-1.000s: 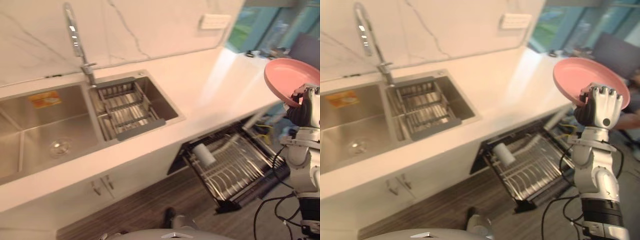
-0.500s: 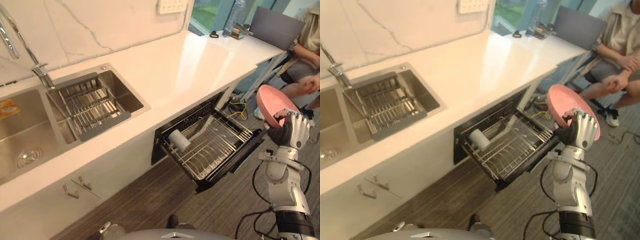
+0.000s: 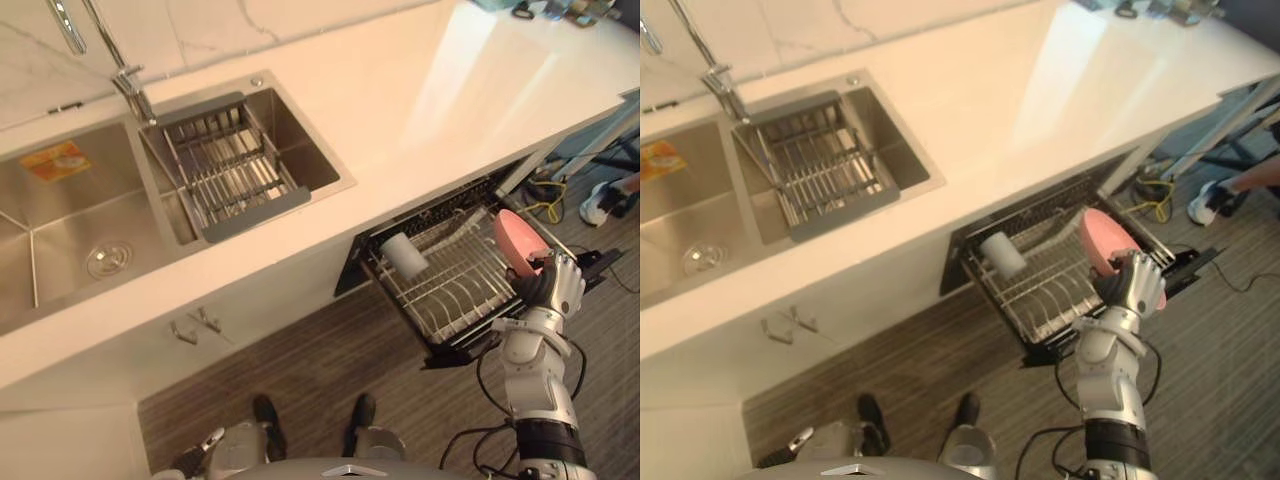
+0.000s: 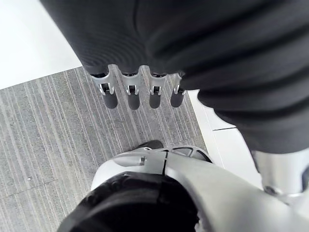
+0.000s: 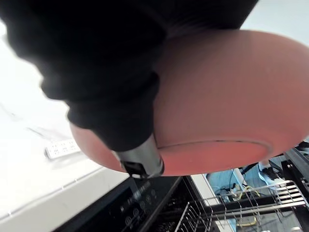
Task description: Walk over to the sink, pick up the cup, carry it to the dishwasher, place the cup inside the dishwasher, then close the dishwasher door
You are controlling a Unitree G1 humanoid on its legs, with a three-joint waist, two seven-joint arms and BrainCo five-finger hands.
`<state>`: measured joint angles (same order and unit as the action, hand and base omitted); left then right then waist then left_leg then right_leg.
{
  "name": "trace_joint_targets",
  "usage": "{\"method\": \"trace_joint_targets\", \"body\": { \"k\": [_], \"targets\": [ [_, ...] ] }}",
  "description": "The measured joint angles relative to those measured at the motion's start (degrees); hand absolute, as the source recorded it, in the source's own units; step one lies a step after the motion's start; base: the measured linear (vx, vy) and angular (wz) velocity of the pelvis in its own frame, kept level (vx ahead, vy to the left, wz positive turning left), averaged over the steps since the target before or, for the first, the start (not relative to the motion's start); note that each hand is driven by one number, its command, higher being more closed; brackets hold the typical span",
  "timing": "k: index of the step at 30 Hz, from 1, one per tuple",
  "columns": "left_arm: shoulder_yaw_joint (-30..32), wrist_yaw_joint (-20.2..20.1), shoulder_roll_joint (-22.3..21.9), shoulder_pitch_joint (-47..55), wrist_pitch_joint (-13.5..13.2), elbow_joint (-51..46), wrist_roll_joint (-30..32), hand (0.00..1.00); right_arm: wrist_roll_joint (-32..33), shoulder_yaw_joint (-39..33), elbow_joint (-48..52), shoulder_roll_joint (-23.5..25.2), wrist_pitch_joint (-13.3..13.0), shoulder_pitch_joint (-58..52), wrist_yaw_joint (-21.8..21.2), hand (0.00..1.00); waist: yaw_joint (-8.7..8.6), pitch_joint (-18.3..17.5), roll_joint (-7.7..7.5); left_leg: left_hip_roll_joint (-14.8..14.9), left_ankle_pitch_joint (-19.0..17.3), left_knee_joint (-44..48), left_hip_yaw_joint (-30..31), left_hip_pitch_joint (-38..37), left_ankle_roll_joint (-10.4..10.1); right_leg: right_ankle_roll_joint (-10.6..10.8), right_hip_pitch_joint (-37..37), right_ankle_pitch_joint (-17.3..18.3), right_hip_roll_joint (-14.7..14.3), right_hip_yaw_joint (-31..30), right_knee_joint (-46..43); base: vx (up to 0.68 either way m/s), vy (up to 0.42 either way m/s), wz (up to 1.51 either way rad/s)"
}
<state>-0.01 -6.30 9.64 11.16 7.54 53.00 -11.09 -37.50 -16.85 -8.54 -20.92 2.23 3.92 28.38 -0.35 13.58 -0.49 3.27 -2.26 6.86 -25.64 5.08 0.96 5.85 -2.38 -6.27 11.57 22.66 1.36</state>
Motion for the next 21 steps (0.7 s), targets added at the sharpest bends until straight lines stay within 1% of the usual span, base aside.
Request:
{"method": "trace_joint_targets", "body": {
  "k": [1,2,5,8,10,11,12,14,16,19,20,21],
  "targets": [
    [0.00,-0.14,0.09,-0.60,-0.03,-0.11,-0.03,0.00,0.05,0.04,-0.86,0.01,0.53,1.40,0.47,1.00,0.13,1.45,0.06,-0.52,0.06,0.00,1.69,0.06,0.09,0.07,0.05,-0.14,0.22,0.01,-0.01,0.00,0.028,0.06],
    [-0.01,-0.20,0.11,-1.10,-0.03,-0.11,-0.04,0.00,0.49,0.04,-2.10,0.00,0.85,2.51,0.54,1.00,0.36,2.09,0.09,-0.91,0.06,0.00,2.95,0.51,0.10,0.37,-0.30,-0.36,0.39,0.05,-0.08,0.00,0.026,0.05],
    [-0.01,-0.21,0.53,-1.87,-0.06,-0.20,-0.11,0.00,2.27,0.53,-4.60,-0.65,1.75,5.20,0.63,1.00,0.51,3.05,0.22,-1.37,0.44,0.05,4.75,2.52,0.46,0.40,-1.84,-0.46,0.57,0.41,-0.57,0.01,0.013,0.14],
    [-0.07,-0.20,0.54,-3.72,-0.15,-0.54,-1.26,0.00,4.12,0.99,-9.72,-4.05,3.31,10.33,0.69,1.00,0.60,5.68,0.78,-1.77,1.29,0.04,6.76,4.70,0.73,0.21,-3.34,-0.63,0.78,1.65,-1.03,-0.03,0.003,0.23],
    [-0.04,-0.20,0.53,-5.06,-0.37,-0.68,-2.58,0.00,6.18,1.76,-13.44,-7.61,4.43,14.93,0.65,1.00,1.11,8.38,1.16,-1.78,1.73,0.05,7.24,5.59,0.91,0.00,-4.16,-0.80,0.81,1.89,-1.81,-0.04,0.002,0.11],
    [-0.04,-0.21,0.57,-5.24,-0.46,-0.69,-2.87,0.00,6.68,2.50,-14.31,-8.78,4.59,15.99,0.64,1.00,1.23,8.66,1.23,-1.79,1.87,0.04,7.41,6.08,0.98,-0.04,-4.66,-0.77,0.86,1.91,-2.12,-0.05,0.004,0.12],
    [-0.04,-0.23,0.62,-5.65,-0.80,-0.70,-3.60,0.00,7.90,3.76,-15.66,-10.96,4.73,18.08,0.49,1.00,1.31,9.36,1.34,-1.82,2.17,0.02,7.68,7.02,1.05,-0.09,-5.69,-0.74,0.93,1.91,-2.56,-0.03,0.008,0.14],
    [-0.03,-0.23,0.72,-7.10,-1.25,-0.75,-4.67,0.00,9.90,5.42,-18.44,-13.86,5.50,22.38,0.35,1.00,1.32,11.48,1.54,-1.85,2.77,-0.07,8.50,8.25,1.15,-0.32,-6.59,-0.71,0.96,2.52,-2.98,-0.06,0.001,0.18],
    [-0.05,-0.25,0.75,-7.47,-1.32,-1.05,-5.13,0.00,11.30,5.69,-20.77,-14.97,5.61,24.98,-0.07,1.00,1.94,11.66,1.60,-1.83,3.32,-0.17,8.73,9.99,1.32,-0.58,-8.60,-0.55,1.04,2.58,-3.85,-0.05,-0.005,0.11],
    [-0.08,-0.26,0.76,-7.72,-1.28,-2.32,-6.38,0.00,13.03,6.27,-24.13,-16.42,5.96,27.58,-1.23,1.00,2.17,12.42,2.18,-2.01,4.17,-0.44,9.92,11.48,1.38,-0.95,-9.80,-0.32,1.12,2.70,-4.47,-0.01,0.010,0.24],
    [-0.15,-0.26,0.71,-7.97,-1.30,-2.60,-7.11,0.00,15.40,7.15,-26.76,-17.23,6.94,29.13,-1.69,1.00,2.45,12.72,2.54,-2.16,4.88,-1.08,10.50,12.04,1.41,-1.09,-10.40,-0.20,1.14,2.61,-4.67,-0.03,0.016,0.25],
    [-0.16,-0.26,0.70,-8.17,-1.30,-2.63,-7.58,0.00,16.06,7.53,-27.90,-17.48,7.04,29.82,-1.76,1.00,2.66,12.78,2.66,-2.25,5.27,-1.59,10.59,12.20,1.41,-1.14,-10.84,-0.17,1.18,2.54,-4.82,-0.03,0.014,0.23]
  ]
}}
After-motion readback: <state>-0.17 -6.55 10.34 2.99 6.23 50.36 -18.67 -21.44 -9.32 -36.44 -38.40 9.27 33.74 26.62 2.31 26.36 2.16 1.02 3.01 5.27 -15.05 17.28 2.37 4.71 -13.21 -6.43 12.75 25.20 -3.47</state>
